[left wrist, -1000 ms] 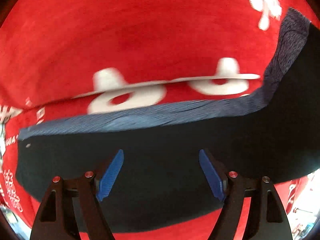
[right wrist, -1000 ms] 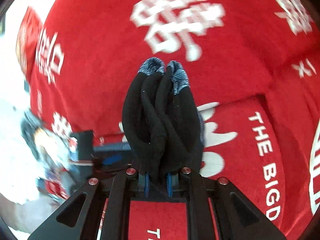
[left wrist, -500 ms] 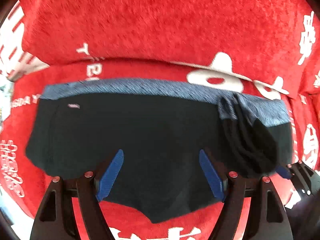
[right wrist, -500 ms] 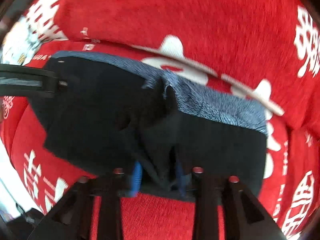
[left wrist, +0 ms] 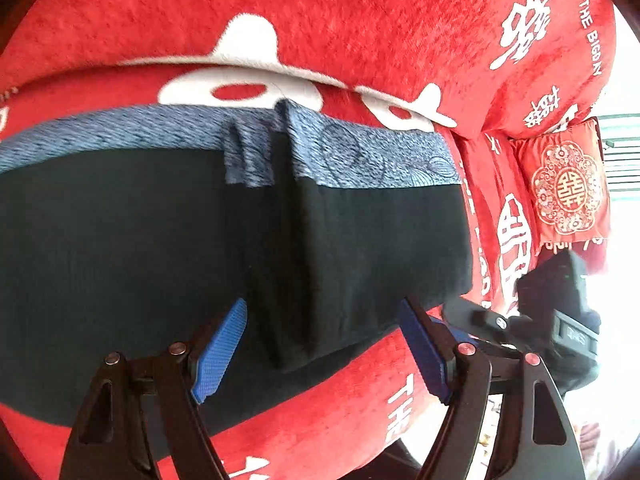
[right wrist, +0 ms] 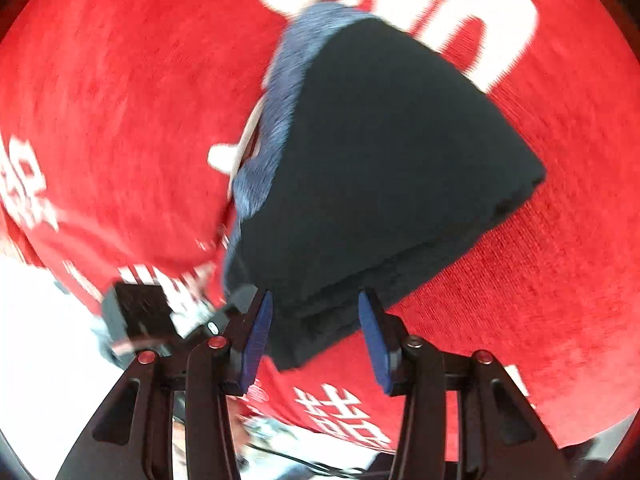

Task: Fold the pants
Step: 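Fold the held leg ends over onto the pants with the right tool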

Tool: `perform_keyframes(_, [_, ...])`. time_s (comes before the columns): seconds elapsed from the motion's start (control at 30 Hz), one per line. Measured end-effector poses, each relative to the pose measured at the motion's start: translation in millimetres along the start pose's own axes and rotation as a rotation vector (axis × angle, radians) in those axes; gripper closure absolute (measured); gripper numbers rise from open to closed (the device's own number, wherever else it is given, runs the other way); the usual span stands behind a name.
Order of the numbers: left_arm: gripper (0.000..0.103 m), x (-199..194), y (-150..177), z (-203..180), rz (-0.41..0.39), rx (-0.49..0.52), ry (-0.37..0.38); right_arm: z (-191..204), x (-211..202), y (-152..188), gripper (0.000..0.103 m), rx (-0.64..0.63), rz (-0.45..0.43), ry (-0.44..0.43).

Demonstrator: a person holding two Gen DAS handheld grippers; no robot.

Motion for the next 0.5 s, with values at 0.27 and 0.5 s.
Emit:
perform_keyframes(0.27, [0.034, 10, 1, -19, 0.011, 0.037, -0.010, -18, 3, -1, 0.052, 0.108, 0.001, -0.006])
perform_keyframes(0.5, [0.055, 6, -2, -10, -0.009, -0.015, -0.015, -21, 12, -19, 0.075, 0.154, -0.060, -0.113])
Point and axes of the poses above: each gripper's, at about its wrist camera, not at the fingertips, and x roughly the way its jaws point, z to its left, y to its underside, the point moved 6 cm from there along x, roughly the way its jaws point, and after that the axes turned 11 degrees about -y, right-handed, at the moved point
